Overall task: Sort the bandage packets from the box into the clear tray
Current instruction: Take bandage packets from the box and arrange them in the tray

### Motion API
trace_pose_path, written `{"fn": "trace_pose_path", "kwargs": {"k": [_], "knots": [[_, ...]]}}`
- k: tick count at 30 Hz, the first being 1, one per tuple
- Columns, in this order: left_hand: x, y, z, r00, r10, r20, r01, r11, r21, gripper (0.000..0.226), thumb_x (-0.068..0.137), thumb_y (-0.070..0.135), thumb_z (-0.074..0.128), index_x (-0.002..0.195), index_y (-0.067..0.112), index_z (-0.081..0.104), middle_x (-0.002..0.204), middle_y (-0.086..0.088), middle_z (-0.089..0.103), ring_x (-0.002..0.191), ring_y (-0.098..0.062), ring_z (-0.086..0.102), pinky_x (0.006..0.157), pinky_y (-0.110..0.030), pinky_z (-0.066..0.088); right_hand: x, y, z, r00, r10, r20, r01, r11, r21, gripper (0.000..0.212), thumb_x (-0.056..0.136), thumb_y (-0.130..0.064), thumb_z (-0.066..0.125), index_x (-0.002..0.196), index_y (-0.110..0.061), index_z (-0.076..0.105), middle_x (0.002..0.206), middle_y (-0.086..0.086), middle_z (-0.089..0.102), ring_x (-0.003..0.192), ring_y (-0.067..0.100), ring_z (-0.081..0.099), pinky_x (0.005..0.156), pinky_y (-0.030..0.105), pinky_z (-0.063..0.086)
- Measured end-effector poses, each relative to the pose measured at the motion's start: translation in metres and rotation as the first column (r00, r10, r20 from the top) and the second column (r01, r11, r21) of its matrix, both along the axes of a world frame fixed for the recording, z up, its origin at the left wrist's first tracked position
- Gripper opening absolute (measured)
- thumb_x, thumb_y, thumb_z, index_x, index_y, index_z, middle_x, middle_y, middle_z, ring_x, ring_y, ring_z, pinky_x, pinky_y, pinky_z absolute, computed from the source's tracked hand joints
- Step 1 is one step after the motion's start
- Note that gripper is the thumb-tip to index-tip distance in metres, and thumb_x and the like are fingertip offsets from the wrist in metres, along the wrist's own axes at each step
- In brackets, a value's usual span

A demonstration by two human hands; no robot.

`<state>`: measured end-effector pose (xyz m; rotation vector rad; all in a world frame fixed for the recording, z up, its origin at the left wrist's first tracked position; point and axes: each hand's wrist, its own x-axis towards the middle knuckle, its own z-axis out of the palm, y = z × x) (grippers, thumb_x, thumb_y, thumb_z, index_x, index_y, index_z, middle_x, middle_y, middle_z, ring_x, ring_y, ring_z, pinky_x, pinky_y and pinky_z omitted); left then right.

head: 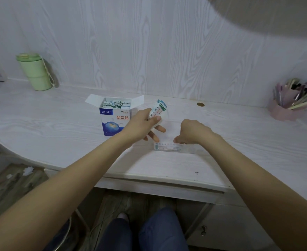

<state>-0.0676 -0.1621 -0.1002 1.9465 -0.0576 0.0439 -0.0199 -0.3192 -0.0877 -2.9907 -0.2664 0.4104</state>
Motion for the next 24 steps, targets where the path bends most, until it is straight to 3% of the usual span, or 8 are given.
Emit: {"fn": "trace_pose_path", "kwargs": {"k": [3,5,7,9,13,17,21,24], "knots": [[-0.001,0.005,0.002,1.000,-0.012,-0.010,0.011,0.997,-0.075,0.010,0.100,0.024,0.044,0.106,0.020,0.051,0.092,0.002,0.072,0.055,-0.013,0.066,0.045,-0.019,0.044,0.001,-0.006,0.006,0.999,-0.011,0.038,0.007,0.996,0.085,0.023,0.086,-0.032,0.065,0.088,-0.009,0.064,0.068,-0.003,0.062,0.073,0.019,0.060,0.069,0.029,0.047],[-0.002,0.009,0.003,1.000,-0.007,-0.028,0.003,0.989,-0.147,0.015,0.099,0.022,0.047,0.110,0.015,0.053,0.093,-0.001,0.073,0.056,-0.013,0.067,0.047,-0.020,0.049,-0.002,-0.012,0.015,0.998,-0.009,0.061,-0.010,0.951,0.310,0.017,0.087,-0.027,0.065,0.094,-0.011,0.067,0.072,-0.002,0.065,0.066,0.013,0.059,0.060,0.024,0.046],[-0.002,0.010,0.004,0.999,-0.016,-0.047,0.007,0.982,-0.188,0.015,0.097,0.021,0.051,0.110,0.013,0.055,0.092,-0.002,0.074,0.058,-0.015,0.068,0.051,-0.022,0.053,-0.010,-0.016,0.023,0.999,0.031,-0.007,-0.020,0.777,0.630,0.019,0.086,-0.027,0.068,0.102,-0.020,0.066,0.084,-0.001,0.068,0.070,0.010,0.062,0.059,0.020,0.045],[-0.003,0.008,0.005,0.997,-0.057,-0.060,0.044,0.979,-0.199,0.015,0.095,0.021,0.055,0.109,0.014,0.057,0.091,-0.004,0.074,0.059,-0.017,0.069,0.053,-0.022,0.055,-0.015,-0.016,0.024,0.995,0.085,-0.055,-0.005,0.585,0.811,0.025,0.084,-0.029,0.071,0.107,-0.022,0.065,0.091,-0.001,0.071,0.075,0.008,0.065,0.062,0.019,0.048],[-0.007,0.003,0.006,0.988,-0.145,-0.058,0.130,0.968,-0.214,0.014,0.095,0.024,0.054,0.108,0.019,0.059,0.091,-0.007,0.074,0.061,-0.018,0.069,0.053,-0.021,0.054,-0.012,-0.013,0.014,1.000,0.014,0.027,-0.030,0.467,0.884,0.005,0.083,-0.014,0.071,0.087,-0.016,0.071,0.073,-0.003,0.070,0.058,0.002,0.062,0.055,0.018,0.044],[-0.006,0.009,0.006,0.999,-0.047,-0.028,0.038,0.961,-0.273,0.017,0.095,0.024,0.054,0.106,0.012,0.060,0.088,-0.007,0.072,0.057,-0.019,0.069,0.050,-0.022,0.054,-0.009,-0.023,0.009,0.996,-0.068,-0.050,0.069,0.311,0.948,0.009,0.084,-0.004,0.068,0.081,-0.012,0.072,0.068,-0.002,0.069,0.055,0.005,0.064,0.049,0.012,0.043],[-0.005,0.017,0.007,0.999,0.006,-0.034,-0.016,0.952,-0.306,0.018,0.095,0.021,0.055,0.107,0.008,0.059,0.085,-0.009,0.073,0.058,-0.021,0.069,0.053,-0.023,0.055,-0.008,-0.030,0.006,0.984,-0.016,-0.179,0.179,0.039,0.983,0.008,0.087,-0.007,0.065,0.083,-0.001,0.068,0.076,0.007,0.070,0.073,0.012,0.069,0.071,0.014,0.054],[-0.005,0.016,0.008,1.000,0.019,-0.018,-0.024,0.946,-0.323,0.017,0.096,0.020,0.054,0.105,0.006,0.058,0.088,-0.014,0.073,0.064,-0.024,0.070,0.056,-0.025,0.057,-0.005,-0.033,0.006,0.987,-0.064,-0.150,0.153,0.041,0.987,0.008,0.085,-0.005,0.066,0.080,0.000,0.067,0.076,0.008,0.068,0.072,0.012,0.069,0.072,0.014,0.054]]}}
